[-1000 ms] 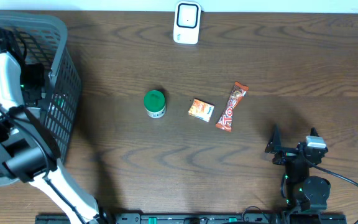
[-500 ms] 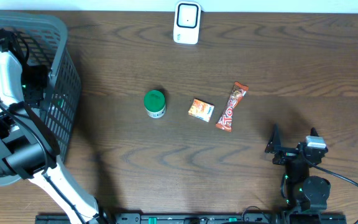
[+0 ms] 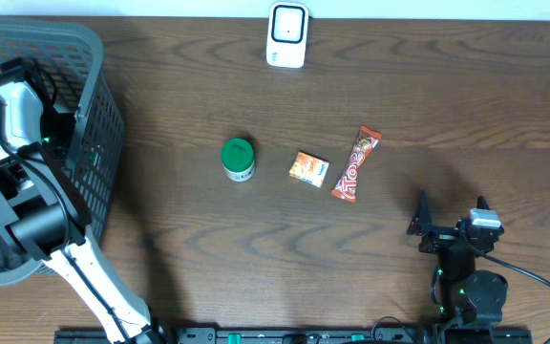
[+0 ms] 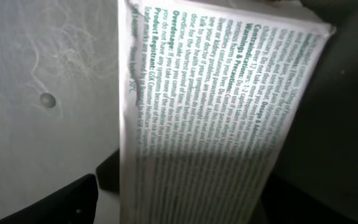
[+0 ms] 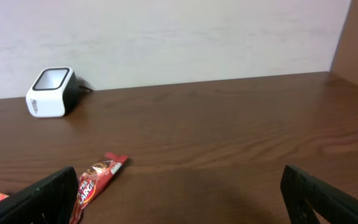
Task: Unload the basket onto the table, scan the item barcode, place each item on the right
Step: 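Lift the Panadol box up out of the basket with the left gripper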
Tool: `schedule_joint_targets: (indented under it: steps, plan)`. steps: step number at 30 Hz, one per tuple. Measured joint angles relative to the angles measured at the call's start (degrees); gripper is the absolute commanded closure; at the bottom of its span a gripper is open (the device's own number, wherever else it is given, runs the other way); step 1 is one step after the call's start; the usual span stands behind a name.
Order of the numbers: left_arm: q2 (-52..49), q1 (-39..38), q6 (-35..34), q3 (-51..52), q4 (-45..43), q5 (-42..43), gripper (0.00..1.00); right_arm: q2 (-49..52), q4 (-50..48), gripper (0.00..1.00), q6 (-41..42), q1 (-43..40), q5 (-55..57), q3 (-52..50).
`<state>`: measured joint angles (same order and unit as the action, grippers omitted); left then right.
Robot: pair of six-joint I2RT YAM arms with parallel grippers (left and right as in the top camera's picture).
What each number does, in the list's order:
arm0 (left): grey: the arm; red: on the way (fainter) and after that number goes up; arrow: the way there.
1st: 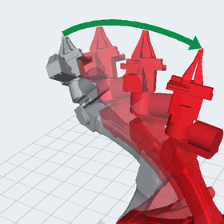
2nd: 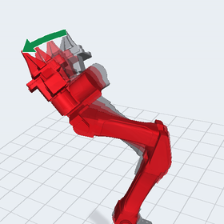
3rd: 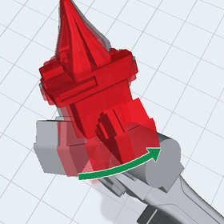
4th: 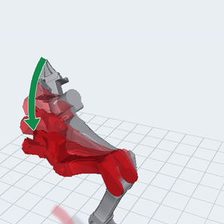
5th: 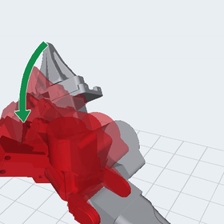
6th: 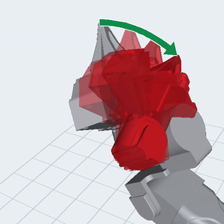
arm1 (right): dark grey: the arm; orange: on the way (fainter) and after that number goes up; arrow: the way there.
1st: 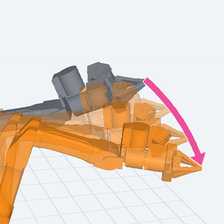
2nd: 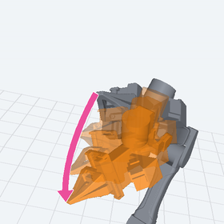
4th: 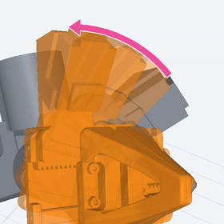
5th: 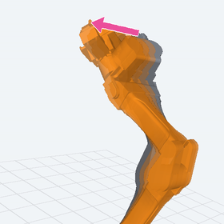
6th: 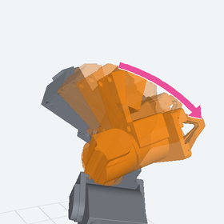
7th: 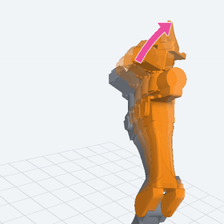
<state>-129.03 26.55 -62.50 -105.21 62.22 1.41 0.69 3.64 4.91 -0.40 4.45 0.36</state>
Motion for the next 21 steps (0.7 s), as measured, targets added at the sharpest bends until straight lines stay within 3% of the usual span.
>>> schedule_joint_targets:
  steps: [2, 3, 5, 7, 14, 21]
  plan:
    - [-0.1, 0.0, 0.3, -0.1, -0.1, 0.0, 0.17, 0.0, 0.0, 0.01, 0.0, 0.0, 0.0, 0.0]
    - [-0.1, 0.0, 0.5, -0.2, -0.1, 0.0, 0.23, 0.0, 0.0, 0.01, 0.0, 0.0, 0.0, 0.0]
    - [-0.3, 0.0, 1.2, -0.3, -0.1, 0.0, 0.46, 0.0, 0.0, 0.01, 0.0, 0.0, 0.0, 0.0]
    - [-0.4, 0.0, 1.3, -0.5, -0.3, 0.0, 0.58, 0.0, 0.0, 0.01, 0.0, 0.0, 0.0, 0.0]
    - [-0.6, 0.0, 3.6, -0.9, -0.3, 0.0, 0.62, 0.0, 0.0, 0.01, 0.0, 0.0, 0.0, 0.0]
    - [-1.6, 1.5, 6.6, -4.3, 6.4, 0.0, 0.66, 0.0, 0.0, 0.01, 0.0, 0.0, 0.0, 0.0]
